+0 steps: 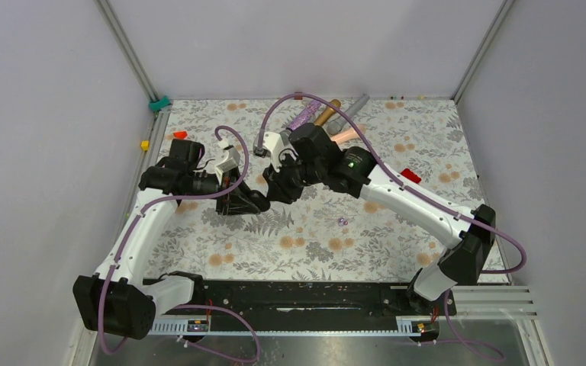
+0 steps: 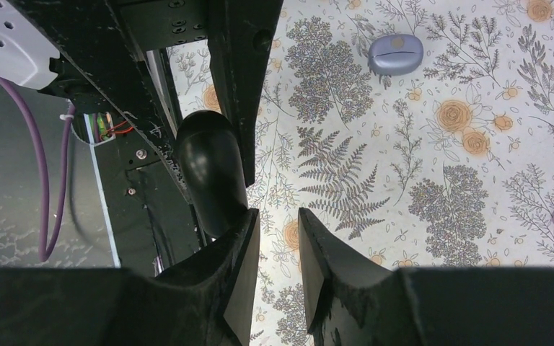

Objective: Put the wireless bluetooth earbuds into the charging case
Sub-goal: Close the charging case.

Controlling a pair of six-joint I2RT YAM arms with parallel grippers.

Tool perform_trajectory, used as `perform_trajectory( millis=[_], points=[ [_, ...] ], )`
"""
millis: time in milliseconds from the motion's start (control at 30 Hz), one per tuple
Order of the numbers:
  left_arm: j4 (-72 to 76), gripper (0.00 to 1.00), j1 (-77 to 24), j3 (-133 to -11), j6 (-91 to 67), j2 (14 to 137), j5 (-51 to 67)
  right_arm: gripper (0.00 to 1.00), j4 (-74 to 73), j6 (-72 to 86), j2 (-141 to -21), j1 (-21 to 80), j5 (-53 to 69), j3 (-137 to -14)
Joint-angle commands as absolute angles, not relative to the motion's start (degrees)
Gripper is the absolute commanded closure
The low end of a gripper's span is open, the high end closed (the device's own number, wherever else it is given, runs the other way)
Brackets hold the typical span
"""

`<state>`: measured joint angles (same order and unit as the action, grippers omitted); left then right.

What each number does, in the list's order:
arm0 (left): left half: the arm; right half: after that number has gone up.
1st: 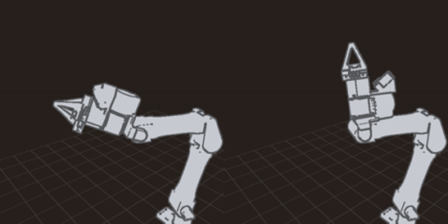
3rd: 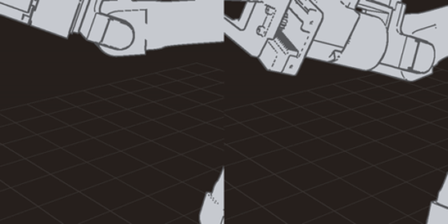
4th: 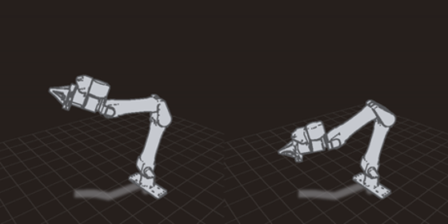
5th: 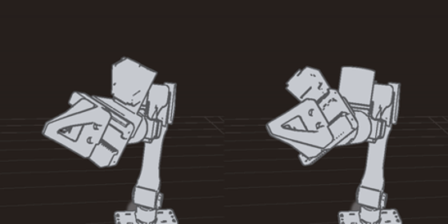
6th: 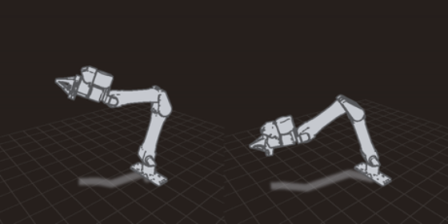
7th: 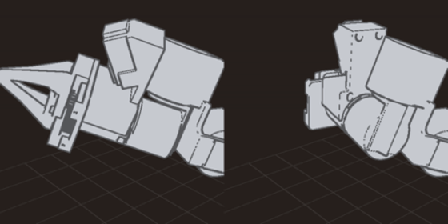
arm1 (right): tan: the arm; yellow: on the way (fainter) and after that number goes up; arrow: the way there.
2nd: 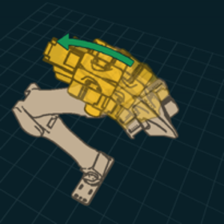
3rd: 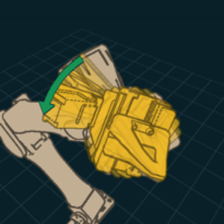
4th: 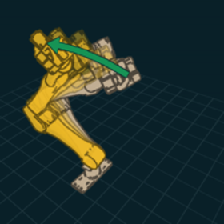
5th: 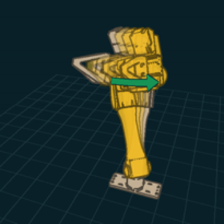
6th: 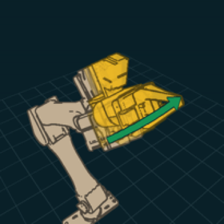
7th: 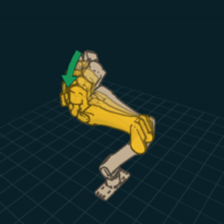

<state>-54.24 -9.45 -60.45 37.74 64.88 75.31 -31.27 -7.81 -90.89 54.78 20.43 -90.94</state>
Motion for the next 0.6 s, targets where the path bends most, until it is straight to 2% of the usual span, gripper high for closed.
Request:
perform_trajectory(
  millis=[0, 133, 233, 300, 367, 467, 567],
  points=[
    [-52.7, 1.0, -9.6, -62.9, 39.6, 64.5, 77.7, 0.66, -31.4, -7.7, -88.6, 54.7, 23.9, -91.9],
    [-52.7, 1.0, -9.6, -63.0, 39.7, 64.5, 77.5, 0.66, -31.8, -8.3, -88.5, 54.7, 21.6, -92.3],
    [-52.8, 1.0, -9.6, -63.1, 39.7, 64.5, 77.3, 0.59, -33.1, -9.6, -88.5, 54.5, 17.3, -93.4],
    [-52.8, 1.0, -9.5, -63.3, 39.6, 64.6, 76.9, 0.42, -33.8, -10.2, -88.1, 54.2, 13.7, -94.0],
    [-52.8, 1.0, -9.5, -63.5, 39.6, 64.8, 76.7, 0.29, -33.8, -10.6, -87.2, 53.5, 9.8, -94.0],
    [-52.9, 1.0, -9.6, -63.7, 39.6, 65.0, 76.6, 0.14, -33.7, -10.7, -86.1, 51.6, 7.3, -94.0],
    [-52.9, 1.0, -9.6, -63.9, 39.6, 65.2, 76.5, 0.04, -32.2, -9.9, -84.3, 49.2, 5.0, -93.0]
  ],
)
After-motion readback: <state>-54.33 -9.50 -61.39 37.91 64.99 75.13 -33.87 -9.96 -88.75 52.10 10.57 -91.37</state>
